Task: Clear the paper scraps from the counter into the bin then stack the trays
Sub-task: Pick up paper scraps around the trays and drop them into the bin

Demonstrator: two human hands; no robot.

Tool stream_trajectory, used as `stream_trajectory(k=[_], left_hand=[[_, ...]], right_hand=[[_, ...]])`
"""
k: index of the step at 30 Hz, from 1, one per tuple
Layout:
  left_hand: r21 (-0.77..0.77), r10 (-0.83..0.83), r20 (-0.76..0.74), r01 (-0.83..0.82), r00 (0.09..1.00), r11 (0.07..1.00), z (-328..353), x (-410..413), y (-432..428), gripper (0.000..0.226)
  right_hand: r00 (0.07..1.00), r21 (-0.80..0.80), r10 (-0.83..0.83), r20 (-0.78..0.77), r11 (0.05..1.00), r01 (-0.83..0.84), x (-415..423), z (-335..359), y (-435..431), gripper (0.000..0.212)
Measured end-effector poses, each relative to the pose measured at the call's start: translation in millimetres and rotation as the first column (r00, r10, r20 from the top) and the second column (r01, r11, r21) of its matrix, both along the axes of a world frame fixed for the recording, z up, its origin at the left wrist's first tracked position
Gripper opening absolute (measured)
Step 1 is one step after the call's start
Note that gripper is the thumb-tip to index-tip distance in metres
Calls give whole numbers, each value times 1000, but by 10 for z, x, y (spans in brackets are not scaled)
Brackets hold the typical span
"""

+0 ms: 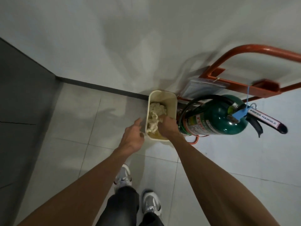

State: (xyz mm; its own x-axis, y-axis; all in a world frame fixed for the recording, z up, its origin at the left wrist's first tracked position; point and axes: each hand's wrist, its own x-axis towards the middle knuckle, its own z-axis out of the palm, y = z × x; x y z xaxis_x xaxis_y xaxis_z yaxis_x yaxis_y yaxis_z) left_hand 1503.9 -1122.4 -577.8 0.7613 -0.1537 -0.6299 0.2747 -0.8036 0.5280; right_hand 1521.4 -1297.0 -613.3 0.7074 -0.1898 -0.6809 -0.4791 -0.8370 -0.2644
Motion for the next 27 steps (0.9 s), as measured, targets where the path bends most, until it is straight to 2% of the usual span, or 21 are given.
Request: stream_trajectory(k=[5,10,14,17,20,23,27], left_hand=[[39,51,152,-58,987,998,960,-196,479,61],[28,171,326,-190,930,981,2343,-546,1099,58],[-22,323,437,-349,839,937,3430,-938,1624,57],[-61,401,525,-436,751,898,4177,-1294,2032,55],[-117,470,581,-503,664,856,4810,-1663,2415,52],[-111,494,629,-560,600,821,5338,-2066,2807,49],[-145,554,656,-634,513,759,5860,-2669,3369,45]], right_hand=[[958,97,-51,283,995,24,-182,1123,277,43],[882,112,34,470,989,-98,-510,2620,805,51],[753,53,168,636,964,-260,-793,3785,1255,47],[679,22,227,698,942,-336,-988,4564,1608,50],[649,61,245,720,910,-411,-1163,5180,1939,53],[597,82,249,762,878,-471,-1366,5684,2315,56],[554,91,282,783,830,-550,-1717,6166,2886,50]])
